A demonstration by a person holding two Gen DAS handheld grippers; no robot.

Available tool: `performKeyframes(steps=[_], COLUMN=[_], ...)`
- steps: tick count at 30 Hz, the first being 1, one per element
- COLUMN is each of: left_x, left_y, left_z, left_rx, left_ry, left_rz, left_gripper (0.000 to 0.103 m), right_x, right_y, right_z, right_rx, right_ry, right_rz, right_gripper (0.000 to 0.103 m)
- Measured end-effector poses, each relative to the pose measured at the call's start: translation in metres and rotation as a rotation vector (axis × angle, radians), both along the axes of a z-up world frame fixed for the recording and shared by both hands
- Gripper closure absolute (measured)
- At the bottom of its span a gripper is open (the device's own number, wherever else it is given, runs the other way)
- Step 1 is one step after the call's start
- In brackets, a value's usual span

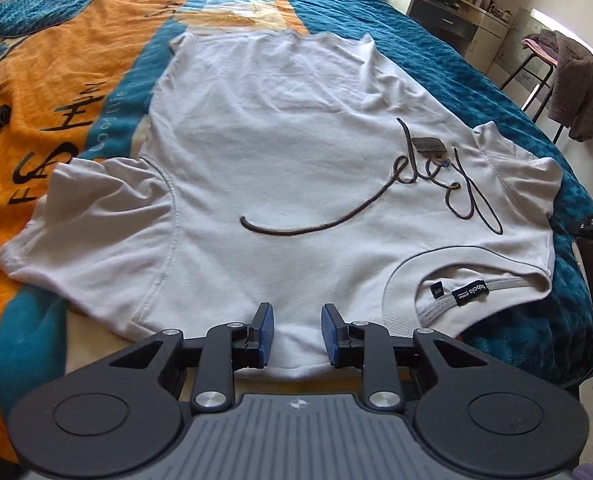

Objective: Fold clothes
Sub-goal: 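Pull the shirt sleeve outward with the right gripper, then release it, then move both open grippers to the hem of the beige T-shirt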

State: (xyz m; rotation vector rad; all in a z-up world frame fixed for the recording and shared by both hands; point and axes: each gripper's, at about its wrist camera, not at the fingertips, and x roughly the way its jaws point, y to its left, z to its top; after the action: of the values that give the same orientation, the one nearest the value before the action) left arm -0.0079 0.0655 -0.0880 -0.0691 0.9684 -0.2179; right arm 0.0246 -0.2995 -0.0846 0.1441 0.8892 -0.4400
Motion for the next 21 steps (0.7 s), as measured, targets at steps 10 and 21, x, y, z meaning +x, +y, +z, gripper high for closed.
performKeyframes(steps=[10,21], left_x=[0.019,-0.032], left_y=[-0.023,-0.054], left_z=[0.003,-0.011], left_rx=[-0.002,0.162], left_ry=[-0.075,-0.026], left_rz=[0.064,-0.162], left_gripper=[0.079,0.087], right_x=[-0.020,-0.039], right_y=[0.051,0.124], right_z=[0.020,-0.006], right_rx=[0.120,0.121], right_ry=[-0.022,0.108], right_rz=[0.264,0.508], right_gripper=[0.086,0.082])
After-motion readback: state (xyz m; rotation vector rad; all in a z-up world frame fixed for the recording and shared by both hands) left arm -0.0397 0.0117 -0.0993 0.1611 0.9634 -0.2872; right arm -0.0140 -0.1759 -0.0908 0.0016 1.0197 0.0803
